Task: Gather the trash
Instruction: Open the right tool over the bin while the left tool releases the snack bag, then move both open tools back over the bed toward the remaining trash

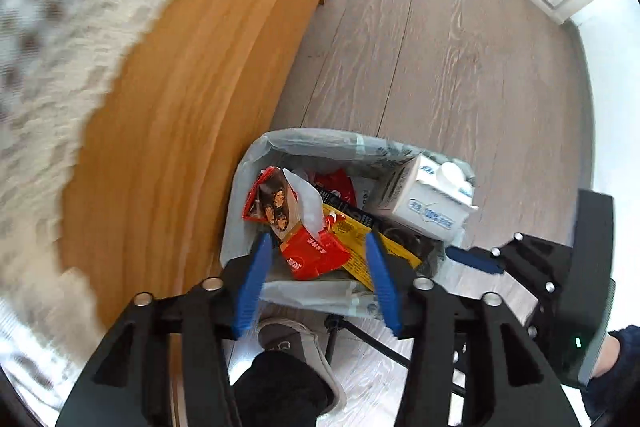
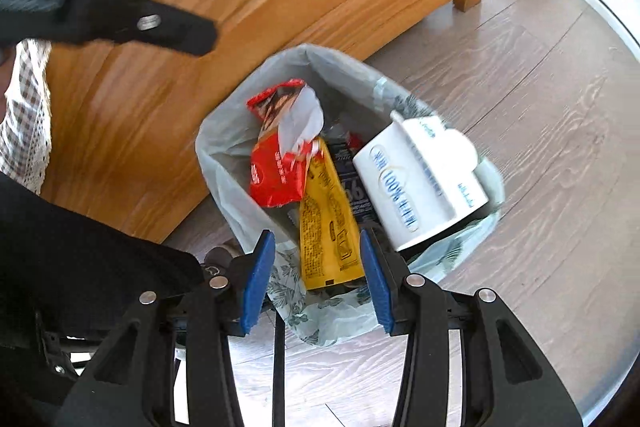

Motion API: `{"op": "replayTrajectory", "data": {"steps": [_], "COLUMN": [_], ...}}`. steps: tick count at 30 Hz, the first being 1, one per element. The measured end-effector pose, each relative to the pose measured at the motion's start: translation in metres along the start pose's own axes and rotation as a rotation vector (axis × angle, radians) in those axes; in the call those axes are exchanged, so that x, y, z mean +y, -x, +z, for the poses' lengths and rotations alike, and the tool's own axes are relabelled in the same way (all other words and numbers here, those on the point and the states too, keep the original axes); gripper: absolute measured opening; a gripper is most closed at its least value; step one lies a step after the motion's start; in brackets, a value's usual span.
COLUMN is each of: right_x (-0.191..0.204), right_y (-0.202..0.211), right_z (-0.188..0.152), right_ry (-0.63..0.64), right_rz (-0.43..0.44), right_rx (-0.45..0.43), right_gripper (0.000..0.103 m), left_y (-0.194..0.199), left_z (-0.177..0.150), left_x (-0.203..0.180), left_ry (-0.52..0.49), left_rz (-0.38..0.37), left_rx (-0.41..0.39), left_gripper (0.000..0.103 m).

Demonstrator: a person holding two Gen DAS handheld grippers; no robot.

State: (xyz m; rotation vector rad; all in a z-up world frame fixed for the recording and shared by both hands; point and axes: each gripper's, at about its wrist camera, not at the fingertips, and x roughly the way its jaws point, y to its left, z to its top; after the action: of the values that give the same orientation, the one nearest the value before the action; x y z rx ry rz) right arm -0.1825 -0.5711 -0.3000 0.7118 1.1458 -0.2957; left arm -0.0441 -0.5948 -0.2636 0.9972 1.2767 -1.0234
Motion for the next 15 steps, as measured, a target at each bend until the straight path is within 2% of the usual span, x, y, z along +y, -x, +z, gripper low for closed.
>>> {"op": "replayTrajectory", "data": {"steps": [9, 15], "right_x": [0.017, 0.054], "right_y": [0.06, 0.12], "right_z": [0.03, 0.064], "right_ry": [0.04, 0.128], "right_rz": [-0.08, -0.144], "right_rx": [-0.072, -0.17], "right_gripper": [0.043, 0.043], "left_y": [0.089, 0.162], "left_z": [-0.028, -0.06], "left_x": [0.018, 0.053], "left_ry": [0.087, 0.165], "left_rz": [-0.079, -0.105], "left_rx": [-0.229, -0.4], "left_gripper": [0.053, 0.055]}}
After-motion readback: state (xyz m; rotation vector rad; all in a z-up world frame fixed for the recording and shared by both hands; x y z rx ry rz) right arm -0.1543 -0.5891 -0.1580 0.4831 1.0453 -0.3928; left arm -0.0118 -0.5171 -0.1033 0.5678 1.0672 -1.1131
